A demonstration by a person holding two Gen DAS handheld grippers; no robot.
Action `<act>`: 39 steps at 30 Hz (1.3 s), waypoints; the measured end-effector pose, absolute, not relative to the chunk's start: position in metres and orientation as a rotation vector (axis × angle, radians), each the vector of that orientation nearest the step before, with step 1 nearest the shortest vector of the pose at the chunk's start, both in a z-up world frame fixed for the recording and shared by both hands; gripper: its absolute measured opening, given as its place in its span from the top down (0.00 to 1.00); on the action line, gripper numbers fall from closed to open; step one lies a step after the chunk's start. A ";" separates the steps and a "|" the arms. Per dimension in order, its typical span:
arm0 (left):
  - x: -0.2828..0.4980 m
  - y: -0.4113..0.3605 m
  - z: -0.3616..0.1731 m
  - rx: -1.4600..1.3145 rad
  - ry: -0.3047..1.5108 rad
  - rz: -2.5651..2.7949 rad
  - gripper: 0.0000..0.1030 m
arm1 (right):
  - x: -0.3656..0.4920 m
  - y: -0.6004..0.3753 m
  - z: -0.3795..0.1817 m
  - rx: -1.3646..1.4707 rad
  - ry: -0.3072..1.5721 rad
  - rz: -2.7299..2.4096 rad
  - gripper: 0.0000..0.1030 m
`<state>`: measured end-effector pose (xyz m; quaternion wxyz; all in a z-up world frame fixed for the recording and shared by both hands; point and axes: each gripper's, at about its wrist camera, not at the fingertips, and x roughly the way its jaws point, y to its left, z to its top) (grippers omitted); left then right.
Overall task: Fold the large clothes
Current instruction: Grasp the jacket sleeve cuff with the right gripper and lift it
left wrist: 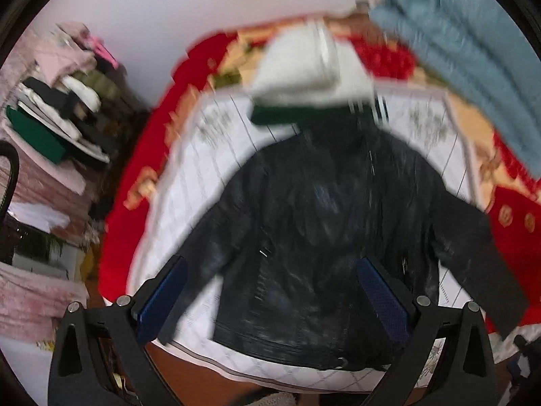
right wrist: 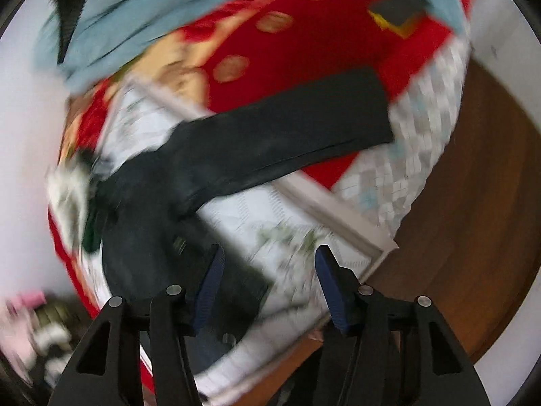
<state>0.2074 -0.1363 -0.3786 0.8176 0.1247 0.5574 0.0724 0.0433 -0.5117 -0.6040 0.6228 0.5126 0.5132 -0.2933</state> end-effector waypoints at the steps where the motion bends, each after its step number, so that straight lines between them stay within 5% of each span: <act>1: 0.210 -0.145 -0.400 0.274 1.213 0.157 0.00 | 0.038 -0.526 -0.626 1.220 1.154 -0.701 0.39; 9: 0.233 -0.212 -0.528 0.336 1.323 0.105 0.00 | 0.028 -0.611 -0.786 1.555 0.998 -0.941 0.36; 10: 0.235 -0.218 -0.534 0.344 1.325 0.092 0.00 | 0.025 -0.616 -0.794 1.608 0.901 -0.945 0.43; 12: 0.241 -0.235 -0.544 0.353 1.320 0.063 0.00 | 0.025 -0.618 -0.781 1.559 0.779 -1.013 0.73; 14: 0.240 -0.242 -0.546 0.352 1.308 0.046 0.00 | 0.029 -0.614 -0.761 1.490 0.761 -1.048 0.86; 19: 0.235 -0.261 -0.557 0.385 1.314 0.004 0.00 | 0.045 -0.594 -0.726 1.249 0.854 -1.060 0.87; 26: 0.232 -0.273 -0.563 0.412 1.319 -0.019 0.00 | 0.013 -0.607 -0.739 1.334 0.818 -1.043 0.81; 31: 0.227 -0.278 -0.560 0.414 1.304 -0.034 0.00 | 0.003 -0.597 -0.713 1.300 0.732 -1.107 0.92; 34: 0.223 -0.279 -0.559 0.411 1.306 -0.042 0.00 | 0.007 -0.603 -0.722 1.321 0.707 -0.978 0.92; 36: 0.220 -0.280 -0.559 0.411 1.302 -0.046 0.00 | 0.007 -0.609 -0.732 1.328 0.720 -0.943 0.83; 38: 0.218 -0.279 -0.561 0.409 1.303 -0.044 0.00 | 0.009 -0.618 -0.760 1.416 0.695 -0.895 0.41; 39: 0.217 -0.279 -0.563 0.408 1.308 -0.043 0.00 | 0.009 -0.620 -0.768 1.452 0.671 -0.877 0.40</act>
